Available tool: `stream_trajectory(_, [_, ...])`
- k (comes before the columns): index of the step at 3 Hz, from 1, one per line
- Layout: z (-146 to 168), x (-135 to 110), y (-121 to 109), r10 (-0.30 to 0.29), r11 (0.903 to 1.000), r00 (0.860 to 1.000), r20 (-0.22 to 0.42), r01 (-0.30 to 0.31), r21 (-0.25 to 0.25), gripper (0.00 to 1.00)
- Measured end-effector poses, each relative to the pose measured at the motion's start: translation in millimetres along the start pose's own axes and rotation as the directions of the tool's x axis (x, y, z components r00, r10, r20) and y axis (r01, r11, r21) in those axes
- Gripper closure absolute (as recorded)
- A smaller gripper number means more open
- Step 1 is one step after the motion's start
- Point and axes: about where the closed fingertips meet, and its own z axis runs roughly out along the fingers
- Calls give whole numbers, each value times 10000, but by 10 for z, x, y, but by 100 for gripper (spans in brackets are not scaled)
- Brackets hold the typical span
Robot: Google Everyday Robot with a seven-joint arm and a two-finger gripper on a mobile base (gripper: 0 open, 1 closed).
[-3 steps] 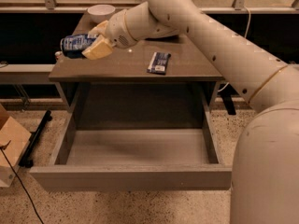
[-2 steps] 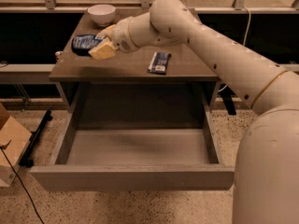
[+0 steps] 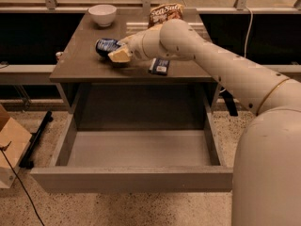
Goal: Pick pepsi can from top drawer and place on counter
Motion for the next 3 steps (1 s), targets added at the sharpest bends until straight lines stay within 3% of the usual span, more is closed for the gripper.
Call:
stream_trajectory(1, [19,109,-195,193,9990,9997,-114,-188,395,59])
stream_trajectory(2, [51,109,-160,188,9993,9998,-117,-184,324,28])
stream_trajectory(3, [71,110,-143,189,9994,9998,-119,-186,288,5])
